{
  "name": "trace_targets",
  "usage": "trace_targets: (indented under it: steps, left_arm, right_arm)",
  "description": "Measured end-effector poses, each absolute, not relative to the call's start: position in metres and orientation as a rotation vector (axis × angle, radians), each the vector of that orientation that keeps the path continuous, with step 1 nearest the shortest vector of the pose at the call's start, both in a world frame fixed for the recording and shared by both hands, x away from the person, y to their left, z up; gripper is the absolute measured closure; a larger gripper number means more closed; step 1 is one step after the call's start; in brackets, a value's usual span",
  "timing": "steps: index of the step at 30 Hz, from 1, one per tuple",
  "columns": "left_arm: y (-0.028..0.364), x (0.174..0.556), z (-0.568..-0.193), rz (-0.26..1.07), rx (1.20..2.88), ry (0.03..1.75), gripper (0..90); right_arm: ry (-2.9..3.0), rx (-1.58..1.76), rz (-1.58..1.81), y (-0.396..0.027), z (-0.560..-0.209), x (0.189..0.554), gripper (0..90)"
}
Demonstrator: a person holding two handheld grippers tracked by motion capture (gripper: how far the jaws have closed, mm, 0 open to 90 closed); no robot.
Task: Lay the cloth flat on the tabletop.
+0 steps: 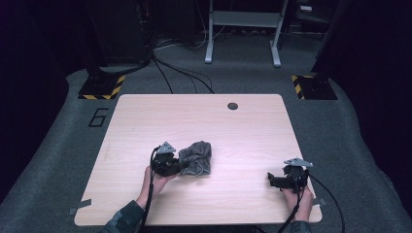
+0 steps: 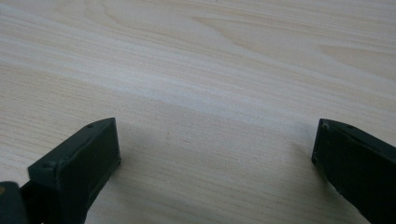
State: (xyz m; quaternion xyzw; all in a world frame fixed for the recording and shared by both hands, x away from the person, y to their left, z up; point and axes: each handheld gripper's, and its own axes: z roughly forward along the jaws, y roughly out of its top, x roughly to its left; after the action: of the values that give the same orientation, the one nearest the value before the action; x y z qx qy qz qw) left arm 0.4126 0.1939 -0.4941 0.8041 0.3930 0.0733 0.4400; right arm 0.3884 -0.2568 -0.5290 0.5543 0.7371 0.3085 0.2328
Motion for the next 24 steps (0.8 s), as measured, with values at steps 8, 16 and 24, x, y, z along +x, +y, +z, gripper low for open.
trace_targets:
  steps: [8, 16, 24]
  left_arm:
    - [0.187, 0.404, -0.511, 0.148, 2.023, 1.009, 50.4]
    - [0.204, 0.396, -0.5, 0.233, 2.033, 1.006, 23.4]
    - [0.222, 0.392, -0.496, 0.275, 2.028, 1.004, 23.2]
  right_arm:
    - [2.029, 1.52, 0.845, -0.257, -0.529, 0.388, 0.3]
    - [2.023, 1.521, 0.853, -0.256, -0.529, 0.388, 0.2]
    - [2.017, 1.536, 0.844, -0.255, -0.529, 0.385, 0.0]
